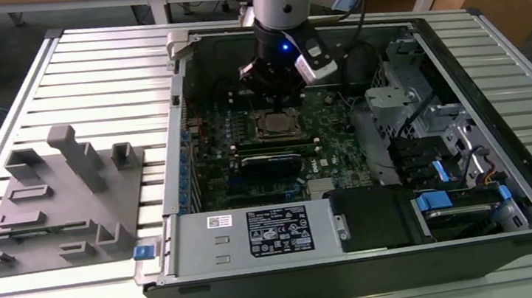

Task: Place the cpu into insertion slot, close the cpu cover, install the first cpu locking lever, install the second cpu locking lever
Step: 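Install the first cpu locking lever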

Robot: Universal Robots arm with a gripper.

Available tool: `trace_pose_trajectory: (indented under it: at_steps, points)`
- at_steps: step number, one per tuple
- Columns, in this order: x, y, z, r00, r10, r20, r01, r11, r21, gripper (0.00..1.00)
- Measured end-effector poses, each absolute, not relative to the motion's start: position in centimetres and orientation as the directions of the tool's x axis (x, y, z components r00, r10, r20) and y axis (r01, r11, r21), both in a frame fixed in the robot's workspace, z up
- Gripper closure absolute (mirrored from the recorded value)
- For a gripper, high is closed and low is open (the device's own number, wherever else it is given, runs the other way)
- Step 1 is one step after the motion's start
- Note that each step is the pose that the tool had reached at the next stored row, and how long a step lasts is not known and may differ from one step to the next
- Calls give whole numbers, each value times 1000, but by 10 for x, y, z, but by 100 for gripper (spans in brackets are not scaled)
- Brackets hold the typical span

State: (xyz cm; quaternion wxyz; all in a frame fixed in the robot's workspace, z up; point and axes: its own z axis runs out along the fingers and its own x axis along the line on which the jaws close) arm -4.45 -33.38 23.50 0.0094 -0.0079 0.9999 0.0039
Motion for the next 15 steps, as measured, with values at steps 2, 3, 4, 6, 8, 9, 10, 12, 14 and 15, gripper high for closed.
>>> trace_pose_trajectory:
  at_steps: [2, 3, 4, 6, 8, 9, 10, 12, 14, 15]
  points:
    - [-45, -334, 235, -1000, -16, -19, -16, 1000, 8, 89]
    - [-45, -334, 236, -1000, -16, -19, -16, 1000, 8, 89]
    - [-45, -334, 236, -1000, -16, -19, -16, 1000, 7, 89]
    - [-45, -334, 236, -1000, -16, -19, -16, 1000, 8, 89]
    - [-45, -334, 236, -1000, -16, -19, -16, 1000, 8, 89]
    - [-45, -334, 236, -1000, -16, -19, -16, 1000, 7, 89]
    - [-45, -334, 237, -1000, -16, -19, -16, 1000, 7, 89]
    - [-45, -334, 237, -1000, -16, -19, -16, 1000, 8, 89]
    - [-45, -334, 239, -1000, -16, -19, -16, 1000, 8, 89]
    - [-45, -334, 239, -1000, -16, -19, -16, 1000, 8, 89]
